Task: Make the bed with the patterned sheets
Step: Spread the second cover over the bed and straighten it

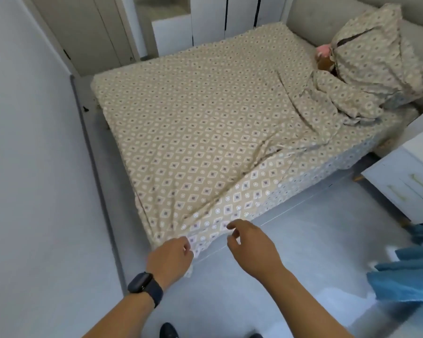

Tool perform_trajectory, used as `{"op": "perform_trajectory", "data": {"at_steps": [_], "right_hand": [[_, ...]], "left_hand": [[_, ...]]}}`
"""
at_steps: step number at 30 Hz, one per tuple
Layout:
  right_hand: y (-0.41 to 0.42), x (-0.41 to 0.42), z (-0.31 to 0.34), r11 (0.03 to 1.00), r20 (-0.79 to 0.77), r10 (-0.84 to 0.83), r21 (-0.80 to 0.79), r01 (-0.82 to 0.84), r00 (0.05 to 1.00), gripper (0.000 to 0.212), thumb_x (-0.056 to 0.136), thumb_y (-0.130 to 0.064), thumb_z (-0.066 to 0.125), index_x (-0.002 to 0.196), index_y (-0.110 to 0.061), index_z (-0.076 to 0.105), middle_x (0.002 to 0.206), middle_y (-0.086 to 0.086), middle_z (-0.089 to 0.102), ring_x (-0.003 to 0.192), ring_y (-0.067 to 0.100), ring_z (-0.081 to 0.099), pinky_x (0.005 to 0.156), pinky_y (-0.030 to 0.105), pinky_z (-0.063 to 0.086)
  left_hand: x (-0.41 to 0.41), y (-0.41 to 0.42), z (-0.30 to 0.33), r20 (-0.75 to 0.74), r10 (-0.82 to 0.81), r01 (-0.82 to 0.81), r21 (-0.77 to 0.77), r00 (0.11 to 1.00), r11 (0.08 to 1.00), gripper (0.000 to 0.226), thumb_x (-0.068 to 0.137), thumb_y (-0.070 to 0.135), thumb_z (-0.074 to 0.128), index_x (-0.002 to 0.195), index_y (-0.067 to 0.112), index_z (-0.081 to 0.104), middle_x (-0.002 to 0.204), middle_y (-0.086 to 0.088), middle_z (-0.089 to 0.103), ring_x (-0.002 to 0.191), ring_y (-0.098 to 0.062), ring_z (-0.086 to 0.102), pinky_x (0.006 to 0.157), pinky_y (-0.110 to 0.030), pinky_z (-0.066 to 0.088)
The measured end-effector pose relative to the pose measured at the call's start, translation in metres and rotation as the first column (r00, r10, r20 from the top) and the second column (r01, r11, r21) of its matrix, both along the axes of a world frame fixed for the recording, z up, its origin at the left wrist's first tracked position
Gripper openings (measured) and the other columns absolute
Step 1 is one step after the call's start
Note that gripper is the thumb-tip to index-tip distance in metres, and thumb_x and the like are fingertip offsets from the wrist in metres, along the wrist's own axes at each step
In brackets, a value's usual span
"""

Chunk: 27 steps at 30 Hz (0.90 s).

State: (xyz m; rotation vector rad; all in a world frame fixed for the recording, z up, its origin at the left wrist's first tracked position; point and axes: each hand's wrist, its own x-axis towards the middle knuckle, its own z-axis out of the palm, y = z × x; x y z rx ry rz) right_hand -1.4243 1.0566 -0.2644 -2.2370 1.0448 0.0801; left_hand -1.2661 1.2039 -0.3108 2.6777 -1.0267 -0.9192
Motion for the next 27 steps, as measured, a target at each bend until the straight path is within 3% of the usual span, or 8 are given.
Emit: {"op": "perform_trajectory", "data": {"at_steps": [4,10,14,18,20,24,26,27], "right_hand": [[-0.003,0.026,-0.099,0.996,0.090,0.077,-0.062,-0.071,0.993,0.034,0.099,-0.031,0.056,0.133,-0.032,0.055,0.119,-0.014,0.058,0.106,0.009,0.054,0.079,0.031,0.051],[-0.010,0.052,-0.309,0.998,0.188,-0.051,-0.029,0.057,0.981,0.042,0.098,-0.030,0.059,0.138,-0.033,0.048,0.131,-0.012,0.049,0.105,0.015,0.056,0.080,0.038,0.053],[-0.005,0.071,-0.421,0.991,0.257,-0.135,0.056,0.125,0.957,0.046,0.096,-0.034,0.061,0.139,-0.035,0.045,0.128,-0.012,0.047,0.099,0.011,0.059,0.079,0.034,0.049],[0.002,0.071,-0.494,0.927,0.349,-0.346,0.270,0.260,0.871,0.055,0.096,-0.035,0.065,0.145,-0.033,0.040,0.133,-0.007,0.050,0.098,0.008,0.062,0.088,0.030,0.047],[0.007,0.067,-0.520,0.829,0.363,-0.509,0.453,0.330,0.781,0.069,0.093,-0.035,0.069,0.150,-0.034,0.030,0.138,-0.001,0.049,0.114,0.017,0.059,0.098,0.035,0.046],[0.002,0.072,-0.542,0.454,0.211,-0.805,0.821,0.347,0.554,0.100,0.089,-0.035,0.076,0.157,-0.045,0.004,0.154,0.004,0.040,0.137,0.028,0.046,0.111,0.049,0.042],[-0.005,0.079,-0.543,0.320,0.140,-0.835,0.910,0.263,0.532,0.098,0.090,-0.036,0.074,0.160,-0.038,0.006,0.150,0.001,0.049,0.135,0.023,0.049,0.113,0.044,0.036],[-0.007,0.085,-0.540,0.280,0.129,-0.842,0.935,0.218,0.524,0.087,0.091,-0.036,0.073,0.160,-0.030,0.020,0.143,0.000,0.057,0.129,0.019,0.055,0.111,0.041,0.035]], "left_hand": [[0.007,-0.010,-0.104,0.002,-0.010,0.010,0.055,1.000,0.998,0.018,0.096,0.034,0.044,0.104,0.030,0.060,0.102,0.010,0.065,0.087,-0.015,0.063,0.078,-0.032,0.054],[0.024,-0.010,-0.294,0.165,0.026,0.001,-0.160,0.986,0.987,0.036,0.096,0.032,0.053,0.131,0.029,0.054,0.128,0.008,0.054,0.103,-0.019,0.060,0.083,-0.036,0.051],[0.036,-0.011,-0.403,0.379,-0.018,0.114,-0.234,0.925,0.966,0.051,0.086,0.038,0.064,0.135,0.028,0.052,0.127,0.004,0.050,0.114,-0.024,0.051,0.090,-0.037,0.047],[0.033,-0.001,-0.465,0.555,-0.013,0.203,-0.282,0.831,0.938,0.071,0.074,0.042,0.073,0.140,0.030,0.049,0.130,0.002,0.046,0.114,-0.026,0.047,0.097,-0.041,0.045],[0.033,0.006,-0.488,0.574,-0.017,0.227,-0.297,0.819,0.928,0.077,0.071,0.043,0.073,0.142,0.031,0.046,0.133,0.002,0.046,0.116,-0.026,0.047,0.098,-0.042,0.043],[0.046,0.011,-0.501,0.629,-0.098,0.342,-0.279,0.771,0.897,0.084,0.064,0.037,0.074,0.142,0.032,0.044,0.130,0.003,0.046,0.109,-0.026,0.052,0.089,-0.041,0.048],[0.051,0.017,-0.494,0.636,-0.104,0.363,-0.292,0.765,0.885,0.083,0.065,0.037,0.073,0.142,0.033,0.042,0.131,0.004,0.043,0.108,-0.024,0.051,0.088,-0.040,0.049],[0.053,0.025,-0.490,0.637,-0.113,0.368,-0.285,0.763,0.885,0.082,0.066,0.038,0.071,0.142,0.034,0.041,0.132,0.005,0.042,0.109,-0.024,0.050,0.089,-0.041,0.048]]}}
